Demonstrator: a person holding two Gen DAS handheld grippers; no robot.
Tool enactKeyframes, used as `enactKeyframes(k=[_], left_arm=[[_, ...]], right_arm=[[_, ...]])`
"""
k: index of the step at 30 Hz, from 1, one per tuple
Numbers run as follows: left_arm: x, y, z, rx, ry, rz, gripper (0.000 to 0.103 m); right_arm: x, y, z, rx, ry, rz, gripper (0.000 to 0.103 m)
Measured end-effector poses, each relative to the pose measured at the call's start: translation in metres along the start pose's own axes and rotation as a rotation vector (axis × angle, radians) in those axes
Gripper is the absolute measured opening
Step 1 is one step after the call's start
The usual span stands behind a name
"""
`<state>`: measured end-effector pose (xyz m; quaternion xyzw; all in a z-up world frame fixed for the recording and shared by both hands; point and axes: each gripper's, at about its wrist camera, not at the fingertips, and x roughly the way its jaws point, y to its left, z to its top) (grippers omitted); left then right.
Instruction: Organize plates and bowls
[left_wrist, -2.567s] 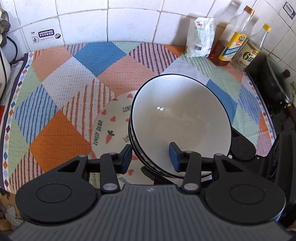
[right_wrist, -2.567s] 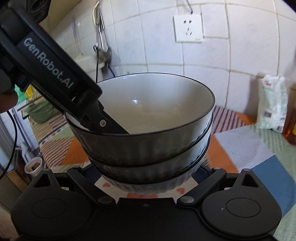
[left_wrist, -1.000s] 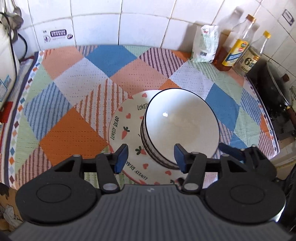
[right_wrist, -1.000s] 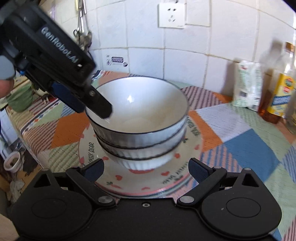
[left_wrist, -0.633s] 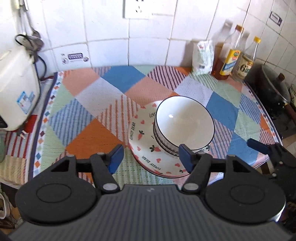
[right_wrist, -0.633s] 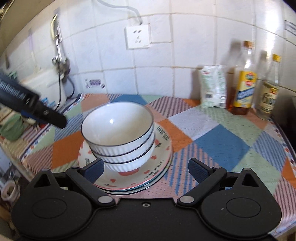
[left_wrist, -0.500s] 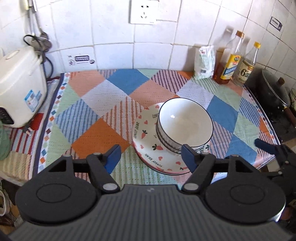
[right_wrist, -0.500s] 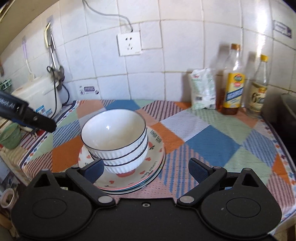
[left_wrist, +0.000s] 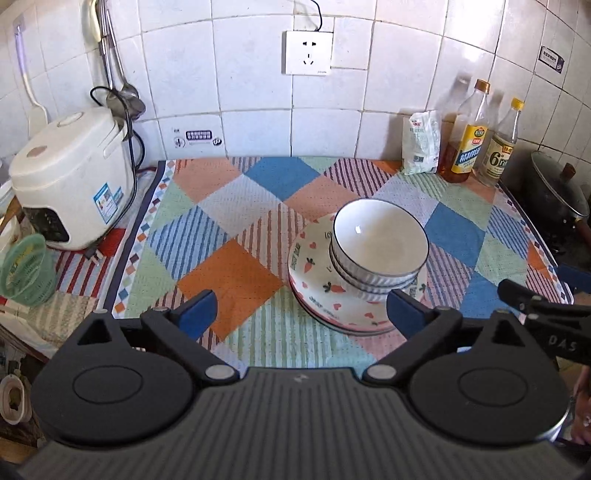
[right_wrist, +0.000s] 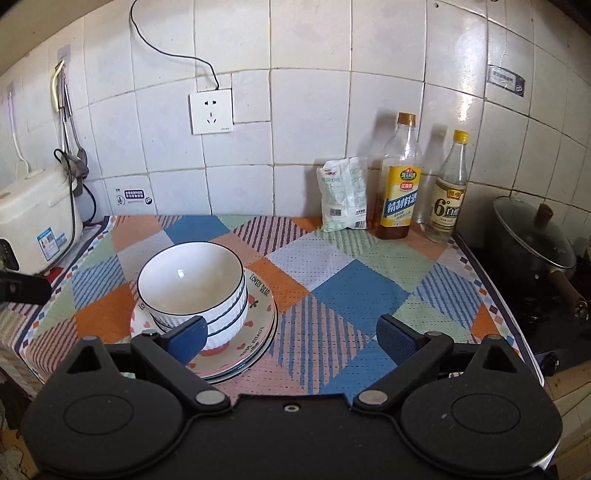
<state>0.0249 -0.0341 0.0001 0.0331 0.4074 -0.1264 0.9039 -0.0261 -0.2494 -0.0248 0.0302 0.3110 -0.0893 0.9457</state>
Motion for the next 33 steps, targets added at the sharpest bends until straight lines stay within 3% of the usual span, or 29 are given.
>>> enactKeyframes(k=[5,14,22,33], left_arm=[[-0.008,0.005,-0.007,-0.041,0.009,-0.004,0.099],[-0.023,0.006,-0.016,0.040,-0.007,0.079,0.099],[-0.030,0.005,-0.020,0.102,0.000,0.072,0.099],[-0.040,0.002,-0.031,0.095,-0.009,0.056,0.099]], right_arm=[[-0.020,0.003,0.001,0.027,0.004,-0.004,0.100],[-0.045,0.012,-0.003,0.046,0.008,-0.013,0.100],[-0.051,0.017,-0.012,0.067,0.014,-0.040,0.100],[-0.066,0.024,-0.016,0.044,-0.021,-0.037,0.100]])
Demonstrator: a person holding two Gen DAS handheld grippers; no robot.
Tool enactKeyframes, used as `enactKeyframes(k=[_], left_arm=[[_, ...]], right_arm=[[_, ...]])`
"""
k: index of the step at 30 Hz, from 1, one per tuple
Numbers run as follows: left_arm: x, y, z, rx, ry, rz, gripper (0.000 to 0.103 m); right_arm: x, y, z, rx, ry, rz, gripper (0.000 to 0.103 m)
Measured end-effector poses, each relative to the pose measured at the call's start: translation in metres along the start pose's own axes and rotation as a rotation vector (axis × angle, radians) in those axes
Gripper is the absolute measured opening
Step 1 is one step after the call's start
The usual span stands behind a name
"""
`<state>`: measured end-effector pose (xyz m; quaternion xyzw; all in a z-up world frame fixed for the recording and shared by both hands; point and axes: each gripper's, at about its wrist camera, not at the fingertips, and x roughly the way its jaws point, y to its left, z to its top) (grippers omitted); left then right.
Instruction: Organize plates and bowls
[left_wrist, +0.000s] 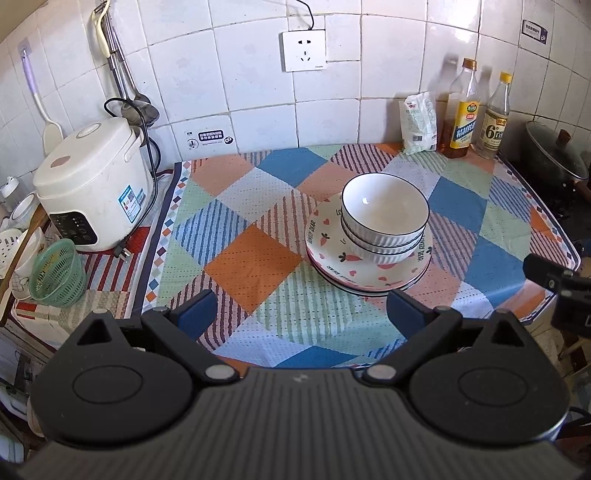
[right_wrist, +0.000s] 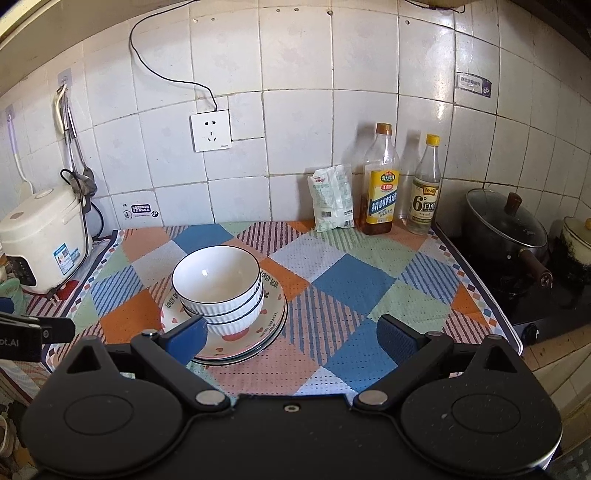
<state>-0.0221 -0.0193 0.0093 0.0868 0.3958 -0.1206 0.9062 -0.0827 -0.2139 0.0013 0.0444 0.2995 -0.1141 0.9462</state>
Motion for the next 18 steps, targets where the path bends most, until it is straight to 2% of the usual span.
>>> enactKeyframes(k=[10,18], left_arm=[[0.003,-0.003,-0.007,-0.018,0.028,-0.016,0.099],[0.002,-0.007,-0.012,0.000,-0.003,0.012,0.099]], right_arm=[[-0.001,0.006,-0.014,-0.036,-0.002,0.008,0.100],[-0.004,0.010,-0.020,-0.069,-0.005,0.011,0.100]])
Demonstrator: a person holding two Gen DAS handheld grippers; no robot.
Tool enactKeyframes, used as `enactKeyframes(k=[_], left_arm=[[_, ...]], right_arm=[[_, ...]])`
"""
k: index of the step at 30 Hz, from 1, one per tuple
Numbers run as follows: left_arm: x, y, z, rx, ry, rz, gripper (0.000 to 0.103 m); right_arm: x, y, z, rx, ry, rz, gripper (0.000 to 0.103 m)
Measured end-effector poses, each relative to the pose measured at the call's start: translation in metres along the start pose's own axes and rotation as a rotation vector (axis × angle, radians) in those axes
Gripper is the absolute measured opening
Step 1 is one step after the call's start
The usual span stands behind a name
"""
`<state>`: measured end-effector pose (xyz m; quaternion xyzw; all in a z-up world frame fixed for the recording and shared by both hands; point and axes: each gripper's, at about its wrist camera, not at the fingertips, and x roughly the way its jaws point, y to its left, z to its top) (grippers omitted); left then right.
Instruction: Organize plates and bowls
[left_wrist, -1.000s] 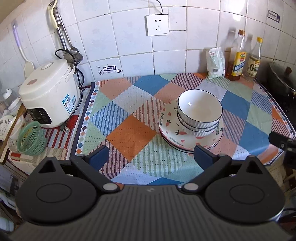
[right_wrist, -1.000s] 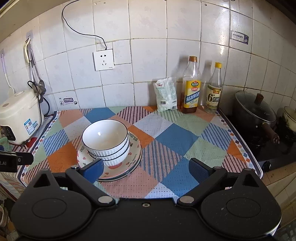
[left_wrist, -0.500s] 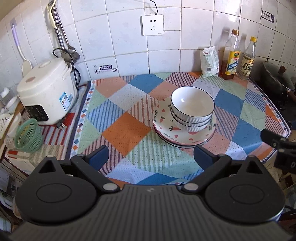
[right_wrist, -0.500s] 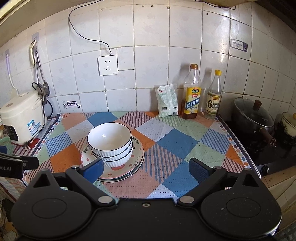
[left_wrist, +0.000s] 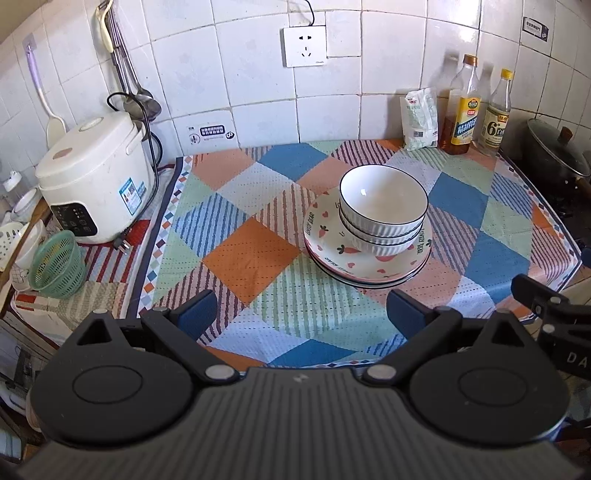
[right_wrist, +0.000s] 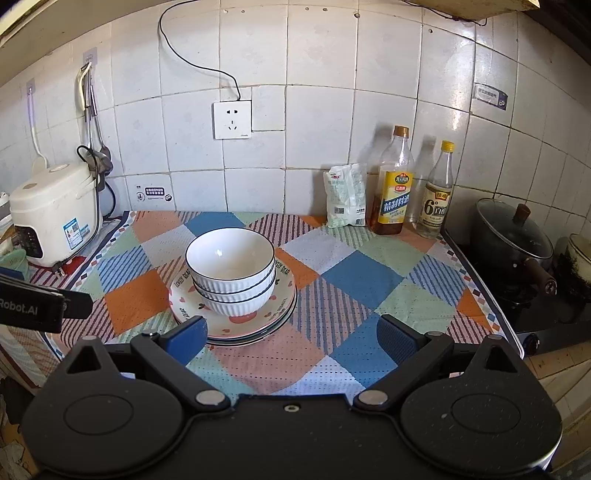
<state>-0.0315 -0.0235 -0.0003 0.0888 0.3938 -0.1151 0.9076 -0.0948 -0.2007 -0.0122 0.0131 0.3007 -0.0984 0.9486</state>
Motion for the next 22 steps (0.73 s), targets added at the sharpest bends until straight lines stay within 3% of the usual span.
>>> enactKeyframes(k=[22], left_arm=[[0.0067,0.0007,-0.0015,0.011,0.001,0.034,0.099]], right_arm=[[0.0096,-0.0011,0.0003,0.007,0.020,-0.014,0.100]])
